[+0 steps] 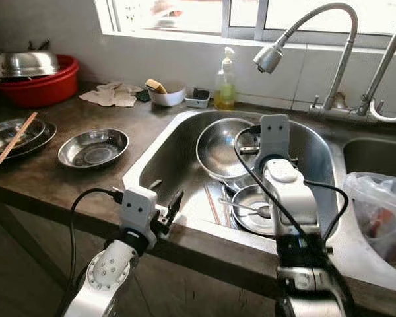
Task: Kitchen organization
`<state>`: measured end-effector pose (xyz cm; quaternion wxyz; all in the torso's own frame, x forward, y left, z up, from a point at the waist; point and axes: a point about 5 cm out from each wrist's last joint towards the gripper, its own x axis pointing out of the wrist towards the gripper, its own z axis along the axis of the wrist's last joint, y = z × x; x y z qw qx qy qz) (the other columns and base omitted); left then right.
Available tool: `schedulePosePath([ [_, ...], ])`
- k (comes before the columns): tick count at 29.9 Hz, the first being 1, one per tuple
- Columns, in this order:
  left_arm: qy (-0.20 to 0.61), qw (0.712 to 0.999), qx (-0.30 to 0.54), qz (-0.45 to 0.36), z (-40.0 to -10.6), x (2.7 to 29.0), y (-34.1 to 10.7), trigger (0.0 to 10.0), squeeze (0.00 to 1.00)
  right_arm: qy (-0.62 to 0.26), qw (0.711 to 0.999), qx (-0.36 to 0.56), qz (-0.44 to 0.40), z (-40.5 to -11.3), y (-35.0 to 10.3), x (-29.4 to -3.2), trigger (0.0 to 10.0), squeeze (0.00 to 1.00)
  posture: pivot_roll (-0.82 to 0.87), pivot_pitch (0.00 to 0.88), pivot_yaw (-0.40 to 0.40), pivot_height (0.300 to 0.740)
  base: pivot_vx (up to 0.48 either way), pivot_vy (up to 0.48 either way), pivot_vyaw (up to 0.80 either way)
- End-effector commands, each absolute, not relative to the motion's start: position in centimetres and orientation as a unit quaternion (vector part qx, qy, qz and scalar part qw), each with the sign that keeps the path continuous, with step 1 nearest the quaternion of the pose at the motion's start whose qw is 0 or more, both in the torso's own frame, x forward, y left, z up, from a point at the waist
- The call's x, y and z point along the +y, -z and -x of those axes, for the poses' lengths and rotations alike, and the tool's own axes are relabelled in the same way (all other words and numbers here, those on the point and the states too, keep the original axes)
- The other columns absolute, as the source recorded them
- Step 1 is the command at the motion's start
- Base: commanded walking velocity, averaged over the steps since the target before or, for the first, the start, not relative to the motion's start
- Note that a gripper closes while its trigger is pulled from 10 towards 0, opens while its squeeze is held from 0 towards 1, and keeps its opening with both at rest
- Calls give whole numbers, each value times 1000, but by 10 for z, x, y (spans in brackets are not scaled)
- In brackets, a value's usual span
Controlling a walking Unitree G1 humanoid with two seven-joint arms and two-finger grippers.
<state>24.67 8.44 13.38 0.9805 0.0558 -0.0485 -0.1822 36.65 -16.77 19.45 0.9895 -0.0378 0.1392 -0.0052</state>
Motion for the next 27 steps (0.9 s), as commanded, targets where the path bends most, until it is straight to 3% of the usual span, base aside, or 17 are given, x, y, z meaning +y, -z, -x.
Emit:
schedulePosePath([
  [1, 178, 981, -37, -61, -241, 87, -131, 10000, 0, -7, 984, 176, 37, -372, -186, -171, 10000, 0, 41, 49, -53, 740, 0, 0, 0],
  [8, 186, 981, -27, -49, -230, 84, -130, 10000, 0, 40, 973, 222, 50, -373, -169, -193, 10000, 0, 57, 76, -65, 740, 0, 0, 0],
  [15, 191, 980, -24, -49, -229, 83, -131, 10000, 0, 34, 966, 250, 52, -372, -159, -193, 10000, 0, 59, 84, -53, 740, 0, 0, 0],
  [16, 191, 980, -25, -49, -229, 82, -132, 10000, 0, 37, 965, 255, 52, -372, -157, -194, 10000, 161, 59, 84, -53, 740, 0, 0, 0],
  [17, 191, 980, -26, -48, -230, 82, -133, 10000, 0, 39, 965, 256, 51, -371, -155, -196, 10000, 604, 59, 84, -53, 740, 0, 0, 0],
  [18, 191, 980, -26, -48, -230, 82, -133, 10000, 0, 39, 965, 256, 51, -371, -155, -196, 10000, 604, 59, 84, -53, 740, 0, 0, 0],
  [19, 192, 980, -28, -49, -230, 82, -134, 10000, 0, 40, 964, 257, 49, -370, -154, -197, 10000, 1000, 65, 89, -54, 740, 0, 0, 0],
  [27, 189, 980, -29, -49, -232, 82, -134, 10000, 0, 59, 972, 223, 36, -370, -160, -200, 10000, 1000, 69, 69, -61, 740, 0, 0, 0],
])
